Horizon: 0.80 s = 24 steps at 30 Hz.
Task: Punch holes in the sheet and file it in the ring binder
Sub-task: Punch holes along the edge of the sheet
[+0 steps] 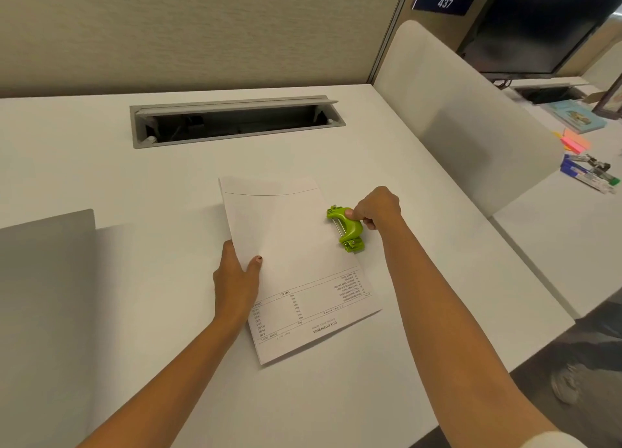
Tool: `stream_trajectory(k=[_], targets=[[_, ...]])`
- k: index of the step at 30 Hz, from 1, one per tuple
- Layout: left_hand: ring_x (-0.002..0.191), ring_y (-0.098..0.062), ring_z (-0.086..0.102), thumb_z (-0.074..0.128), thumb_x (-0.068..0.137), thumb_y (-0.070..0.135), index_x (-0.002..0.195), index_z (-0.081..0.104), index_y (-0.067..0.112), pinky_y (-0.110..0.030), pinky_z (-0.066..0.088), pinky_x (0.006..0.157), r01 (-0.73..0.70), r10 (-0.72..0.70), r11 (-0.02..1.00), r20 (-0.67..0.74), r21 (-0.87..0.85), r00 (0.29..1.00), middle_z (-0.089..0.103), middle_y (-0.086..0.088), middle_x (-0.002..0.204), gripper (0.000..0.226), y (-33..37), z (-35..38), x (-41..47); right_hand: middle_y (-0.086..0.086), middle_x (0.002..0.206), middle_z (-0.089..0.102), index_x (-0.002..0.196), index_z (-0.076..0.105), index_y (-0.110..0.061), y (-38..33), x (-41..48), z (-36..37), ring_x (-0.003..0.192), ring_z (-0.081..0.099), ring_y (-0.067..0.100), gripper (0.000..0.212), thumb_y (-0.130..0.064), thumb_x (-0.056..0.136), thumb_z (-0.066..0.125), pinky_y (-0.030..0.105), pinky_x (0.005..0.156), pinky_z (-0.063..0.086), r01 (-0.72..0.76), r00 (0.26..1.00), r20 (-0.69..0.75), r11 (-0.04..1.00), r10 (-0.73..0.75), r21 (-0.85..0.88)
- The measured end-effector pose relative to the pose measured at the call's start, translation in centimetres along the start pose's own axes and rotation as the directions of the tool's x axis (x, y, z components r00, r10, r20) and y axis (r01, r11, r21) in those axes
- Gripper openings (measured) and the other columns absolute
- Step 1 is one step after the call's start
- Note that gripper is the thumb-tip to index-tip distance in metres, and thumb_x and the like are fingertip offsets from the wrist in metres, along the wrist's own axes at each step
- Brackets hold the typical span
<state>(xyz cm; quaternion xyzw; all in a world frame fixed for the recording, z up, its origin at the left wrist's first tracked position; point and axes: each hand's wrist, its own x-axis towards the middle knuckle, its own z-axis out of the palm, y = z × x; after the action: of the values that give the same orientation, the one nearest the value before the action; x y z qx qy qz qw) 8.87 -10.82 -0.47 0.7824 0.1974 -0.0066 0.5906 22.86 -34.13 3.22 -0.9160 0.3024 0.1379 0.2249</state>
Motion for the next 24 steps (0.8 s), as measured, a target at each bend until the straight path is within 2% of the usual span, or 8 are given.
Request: stream_trajectory(k=[5, 9, 12, 14, 16, 18, 20, 24], targets=[[0.097, -0.019, 0.05, 0.055, 0.094, 0.016, 0.128, 0.044, 0.014, -0.033, 0.045, 0.087, 0.02, -0.02, 1.0, -0.017, -0.005, 1.0, 0.051, 0.006, 0.11, 0.036, -0.5, -0.9, -0.2, 0.007, 0.08, 0.062, 0.086, 0.05, -0.01, 0.0, 0.0, 0.2, 0.052, 0.051, 0.016, 0.043, -0.035, 0.072, 0.082, 0.024, 0.043, 0.031, -0.01, 1.0, -0.007, 0.999, 0.011, 0.045], [0.098, -0.021, 0.053, 0.055, 0.094, 0.017, 0.127, 0.044, 0.015, -0.037, 0.047, 0.088, 0.036, -0.036, 0.999, -0.028, -0.016, 0.999, 0.053, 0.005, 0.111, 0.034, -1.0, -1.7, -0.3, 0.009, 0.081, 0.062, 0.084, 0.051, -0.01, -0.1, -0.5, 0.1, 0.066, 0.058, 0.023, 0.043, -0.035, 0.071, 0.083, 0.024, 0.043, 0.032, -0.007, 1.0, -0.005, 0.998, 0.007, 0.057], [0.097, -0.022, 0.054, 0.055, 0.095, 0.019, 0.126, 0.044, 0.018, -0.037, 0.048, 0.085, 0.04, -0.041, 0.999, -0.031, -0.037, 0.999, 0.054, 0.005, 0.111, 0.034, -1.2, -2.4, -0.4, 0.009, 0.083, 0.063, 0.078, 0.049, -0.011, -0.1, -0.9, 0.1, 0.067, 0.059, 0.025, 0.043, -0.034, 0.07, 0.084, 0.024, 0.043, 0.032, -0.01, 1.0, -0.014, 0.997, 0.011, 0.083], [0.097, -0.022, 0.054, 0.055, 0.095, 0.02, 0.126, 0.044, 0.019, -0.036, 0.047, 0.083, 0.034, -0.036, 0.998, -0.036, -0.044, 0.999, 0.054, 0.005, 0.11, 0.033, -1.3, -2.9, -0.5, 0.011, 0.09, 0.066, 0.082, 0.051, -0.01, -0.1, -1.3, 0.2, 0.072, 0.06, 0.026, 0.043, -0.033, 0.068, 0.085, 0.024, 0.047, 0.037, -0.002, 1.0, -0.026, 0.994, 0.005, 0.108], [0.097, -0.023, 0.055, 0.055, 0.095, 0.021, 0.124, 0.044, 0.021, -0.035, 0.047, 0.082, 0.023, -0.025, 0.998, -0.043, -0.051, 0.999, 0.054, 0.006, 0.11, 0.031, -1.3, -3.4, -0.6, 0.013, 0.098, 0.067, 0.088, 0.054, -0.008, -0.2, -2.0, 0.2, 0.081, 0.064, 0.028, 0.043, -0.032, 0.069, 0.085, 0.026, 0.057, 0.044, 0.013, 0.999, -0.053, 0.995, -0.007, 0.104], [0.097, -0.024, 0.057, 0.056, 0.095, 0.021, 0.119, 0.045, 0.024, -0.035, 0.047, 0.081, 0.009, -0.013, 0.998, -0.055, -0.064, 0.998, 0.055, 0.006, 0.109, 0.027, -1.2, -4.0, -0.6, 0.012, 0.102, 0.066, 0.095, 0.061, -0.005, -0.3, -3.2, 0.3, 0.09, 0.066, 0.031, 0.038, -0.029, 0.074, 0.082, 0.03, 0.065, 0.045, 0.058, 0.994, -0.098, 0.992, -0.047, 0.112], [0.098, -0.025, 0.058, 0.056, 0.094, 0.022, 0.114, 0.044, 0.029, -0.038, 0.049, 0.083, -0.001, -0.005, 0.995, -0.071, -0.095, 0.997, 0.057, 0.007, 0.109, 0.024, -1.1, -4.7, -0.8, 0.008, 0.103, 0.065, 0.097, 0.066, -0.008, -0.2, -5.1, 0.7, 0.088, 0.062, 0.028, 0.026, -0.026, 0.081, 0.075, 0.031, 0.068, 0.045, 0.153, 0.975, -0.183, 0.975, -0.122, 0.164], [0.099, -0.023, 0.061, 0.057, 0.094, 0.022, 0.113, 0.044, 0.033, -0.042, 0.051, 0.087, -0.035, 0.012, 0.985, -0.131, -0.168, 0.991, 0.059, 0.01, 0.107, 0.025, -0.6, -6.2, -1.3, 0.004, 0.098, 0.065, 0.096, 0.063, -0.013, 0.7, -9.9, 2.3, 0.089, 0.06, 0.024, 0.016, -0.028, 0.09, 0.063, 0.032, 0.069, 0.049, 0.312, 0.921, -0.343, 0.88, -0.187, 0.358]])
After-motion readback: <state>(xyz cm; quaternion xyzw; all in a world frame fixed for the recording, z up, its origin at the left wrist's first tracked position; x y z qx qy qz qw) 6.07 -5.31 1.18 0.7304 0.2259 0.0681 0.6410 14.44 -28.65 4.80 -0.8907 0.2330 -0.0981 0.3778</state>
